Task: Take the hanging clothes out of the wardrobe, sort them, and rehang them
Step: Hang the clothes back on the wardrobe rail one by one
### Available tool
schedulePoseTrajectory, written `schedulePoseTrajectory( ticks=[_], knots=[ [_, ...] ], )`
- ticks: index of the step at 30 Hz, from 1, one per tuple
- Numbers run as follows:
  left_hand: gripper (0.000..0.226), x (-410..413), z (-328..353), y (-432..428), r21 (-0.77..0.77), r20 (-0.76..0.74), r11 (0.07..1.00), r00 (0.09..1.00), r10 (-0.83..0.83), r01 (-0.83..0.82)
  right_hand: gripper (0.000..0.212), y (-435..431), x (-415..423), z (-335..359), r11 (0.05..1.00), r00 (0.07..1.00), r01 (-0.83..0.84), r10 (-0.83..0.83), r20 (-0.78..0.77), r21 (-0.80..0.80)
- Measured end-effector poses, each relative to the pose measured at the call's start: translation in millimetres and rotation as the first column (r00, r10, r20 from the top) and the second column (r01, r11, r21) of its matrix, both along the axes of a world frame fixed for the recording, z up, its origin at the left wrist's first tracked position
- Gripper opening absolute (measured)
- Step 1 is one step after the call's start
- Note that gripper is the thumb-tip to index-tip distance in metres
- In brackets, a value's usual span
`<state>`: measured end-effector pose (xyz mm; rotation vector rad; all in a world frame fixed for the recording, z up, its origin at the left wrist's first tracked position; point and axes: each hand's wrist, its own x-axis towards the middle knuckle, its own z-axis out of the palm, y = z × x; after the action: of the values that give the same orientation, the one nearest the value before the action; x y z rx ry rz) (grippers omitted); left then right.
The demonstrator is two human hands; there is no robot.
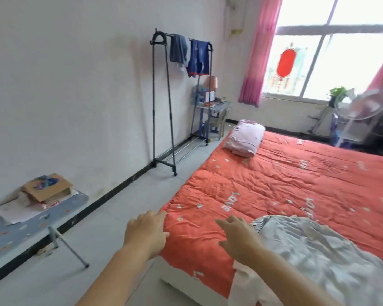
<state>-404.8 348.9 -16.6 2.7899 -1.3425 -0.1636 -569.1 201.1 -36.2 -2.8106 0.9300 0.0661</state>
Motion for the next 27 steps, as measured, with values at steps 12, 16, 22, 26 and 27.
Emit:
schedulePoseTrajectory(
  ticks=[12, 16, 22, 26, 27],
  knots=[
    [0.048, -153, -35, -268, 0.070, -0.035, 0.824, 0.827, -0.561, 0.562, 0.049, -156, -205, -33, 0.829, 0.829, 0.558, -0.557, -0.048, 0.025],
    [0.051, -185, -44, -330, 0.068, -0.058, 0.726, 0.729, -0.682, 0.684, 0.054, -180, -239, -37, 0.737, 0.738, 0.675, -0.672, -0.059, 0.043],
    [0.054, -227, -57, -390, 0.069, -0.087, 0.614, 0.618, -0.781, 0.786, 0.052, -209, -281, -44, 0.626, 0.629, 0.777, -0.771, -0.097, 0.066],
    [0.049, -246, -66, -429, 0.069, -0.112, 0.590, 0.594, -0.797, 0.804, 0.052, -244, -305, -52, 0.609, 0.614, 0.790, -0.781, -0.113, 0.076],
    [0.049, -250, -69, -439, 0.073, -0.121, 0.593, 0.597, -0.793, 0.802, 0.053, -255, -310, -55, 0.611, 0.615, 0.788, -0.780, -0.115, 0.077]
  ],
)
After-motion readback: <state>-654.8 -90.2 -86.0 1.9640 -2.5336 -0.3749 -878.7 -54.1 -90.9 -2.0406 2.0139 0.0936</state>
